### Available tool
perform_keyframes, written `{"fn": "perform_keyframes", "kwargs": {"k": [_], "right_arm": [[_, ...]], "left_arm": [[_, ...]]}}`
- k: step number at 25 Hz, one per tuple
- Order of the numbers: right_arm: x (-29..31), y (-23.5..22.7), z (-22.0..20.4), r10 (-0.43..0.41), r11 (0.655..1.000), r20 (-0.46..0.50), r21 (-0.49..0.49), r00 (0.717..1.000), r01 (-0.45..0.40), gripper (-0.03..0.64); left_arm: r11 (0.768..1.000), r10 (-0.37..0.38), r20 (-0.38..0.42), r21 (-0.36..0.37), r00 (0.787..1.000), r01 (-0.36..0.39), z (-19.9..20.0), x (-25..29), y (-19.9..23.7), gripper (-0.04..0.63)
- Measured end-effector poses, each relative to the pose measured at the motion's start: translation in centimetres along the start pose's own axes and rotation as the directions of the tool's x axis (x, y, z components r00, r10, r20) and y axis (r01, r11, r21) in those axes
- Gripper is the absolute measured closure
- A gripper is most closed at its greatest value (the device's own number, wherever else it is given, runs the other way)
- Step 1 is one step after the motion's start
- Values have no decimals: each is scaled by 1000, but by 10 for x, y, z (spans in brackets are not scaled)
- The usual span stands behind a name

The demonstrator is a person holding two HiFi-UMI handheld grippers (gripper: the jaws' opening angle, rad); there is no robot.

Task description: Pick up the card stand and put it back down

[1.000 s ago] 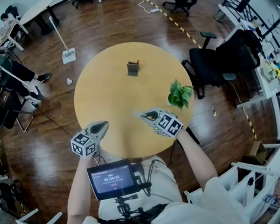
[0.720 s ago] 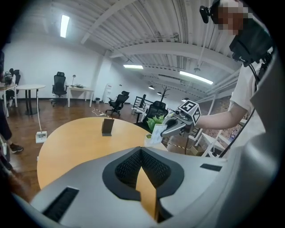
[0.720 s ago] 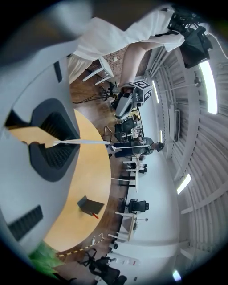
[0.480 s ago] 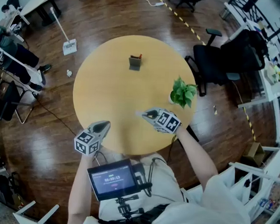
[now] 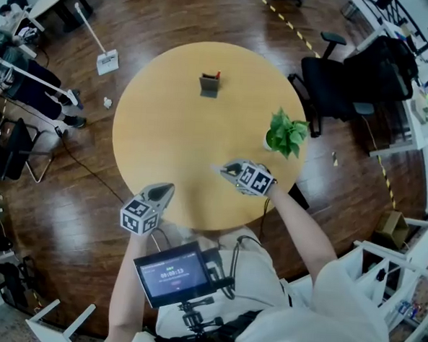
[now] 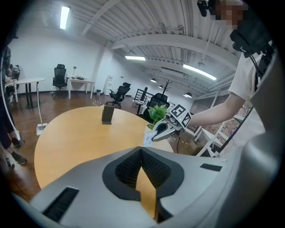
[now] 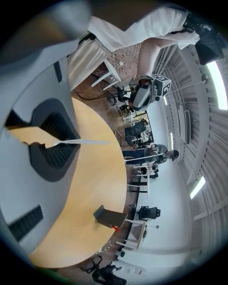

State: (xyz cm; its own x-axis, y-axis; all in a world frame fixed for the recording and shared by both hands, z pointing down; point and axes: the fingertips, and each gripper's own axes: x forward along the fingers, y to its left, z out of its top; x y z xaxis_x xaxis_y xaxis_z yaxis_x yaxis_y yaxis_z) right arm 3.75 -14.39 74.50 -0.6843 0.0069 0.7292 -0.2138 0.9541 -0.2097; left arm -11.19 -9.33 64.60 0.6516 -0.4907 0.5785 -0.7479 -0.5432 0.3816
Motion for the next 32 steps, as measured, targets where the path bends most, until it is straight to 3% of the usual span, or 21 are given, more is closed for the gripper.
{"fn": "perform_keyframes", "kwargs": {"k": [18, 32], "right_arm": [[78, 0, -49, 96, 994, -46, -38, 994, -98, 589], [120, 1, -93, 151, 988, -84, 39, 985, -148, 588]], "left_arm": [[999, 25, -69, -20, 997, -26, -19, 7, 13, 600], [999, 41, -78, -29, 996, -44, -19, 1, 15, 600]]}}
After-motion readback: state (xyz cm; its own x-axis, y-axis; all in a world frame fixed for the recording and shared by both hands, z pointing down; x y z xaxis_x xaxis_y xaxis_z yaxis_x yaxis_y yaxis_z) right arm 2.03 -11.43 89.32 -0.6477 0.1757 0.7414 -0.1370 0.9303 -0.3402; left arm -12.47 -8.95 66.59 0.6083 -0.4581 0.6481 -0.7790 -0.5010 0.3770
